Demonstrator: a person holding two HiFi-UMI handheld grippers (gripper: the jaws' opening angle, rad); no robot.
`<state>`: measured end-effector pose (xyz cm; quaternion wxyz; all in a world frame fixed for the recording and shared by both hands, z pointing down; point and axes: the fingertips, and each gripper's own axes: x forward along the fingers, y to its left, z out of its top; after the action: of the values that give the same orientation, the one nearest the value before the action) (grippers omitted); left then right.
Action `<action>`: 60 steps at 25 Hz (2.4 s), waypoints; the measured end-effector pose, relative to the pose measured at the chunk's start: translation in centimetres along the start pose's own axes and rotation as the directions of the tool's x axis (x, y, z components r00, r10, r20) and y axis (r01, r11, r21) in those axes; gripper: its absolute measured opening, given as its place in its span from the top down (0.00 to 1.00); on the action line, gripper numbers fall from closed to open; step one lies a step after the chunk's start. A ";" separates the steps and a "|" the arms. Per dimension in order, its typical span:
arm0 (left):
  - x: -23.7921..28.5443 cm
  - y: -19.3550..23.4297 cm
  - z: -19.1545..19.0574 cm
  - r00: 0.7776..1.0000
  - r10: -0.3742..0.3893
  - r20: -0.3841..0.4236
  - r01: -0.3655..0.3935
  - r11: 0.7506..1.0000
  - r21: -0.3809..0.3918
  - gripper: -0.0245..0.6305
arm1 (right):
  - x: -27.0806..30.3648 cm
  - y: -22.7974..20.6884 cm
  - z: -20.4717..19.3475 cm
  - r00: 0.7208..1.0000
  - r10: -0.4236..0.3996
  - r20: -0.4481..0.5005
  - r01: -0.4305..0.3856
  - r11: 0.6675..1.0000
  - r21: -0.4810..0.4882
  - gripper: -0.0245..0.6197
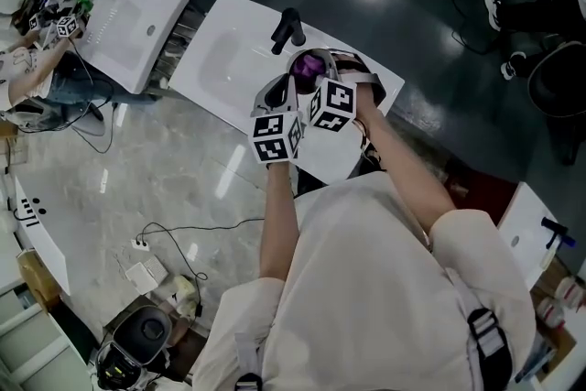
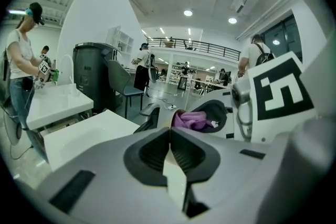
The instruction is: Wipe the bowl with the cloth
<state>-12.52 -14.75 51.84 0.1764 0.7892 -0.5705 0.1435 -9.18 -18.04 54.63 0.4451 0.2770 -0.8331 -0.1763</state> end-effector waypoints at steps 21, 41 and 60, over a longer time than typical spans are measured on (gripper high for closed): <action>0.5 3.3 2.5 0.998 0.017 0.053 -0.015 1.000 -0.024 0.95 | -6.7 -7.7 1.3 0.916 -0.109 0.387 -0.113 0.854 0.508 0.79; 0.3 -2.1 1.5 0.874 -0.408 0.263 0.484 0.696 -0.531 0.94 | -6.7 -9.1 3.9 0.790 0.063 0.610 -0.402 0.804 0.438 0.79; -1.2 -0.3 5.3 0.746 -0.363 0.559 0.666 0.399 -0.630 0.95 | -4.2 -4.9 2.5 0.637 0.381 0.670 -0.690 0.669 0.275 0.79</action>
<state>-12.52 -15.97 46.52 0.4477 0.7708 -0.3136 -0.3272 -7.90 -19.20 47.92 0.1228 0.0476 -0.9835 0.1240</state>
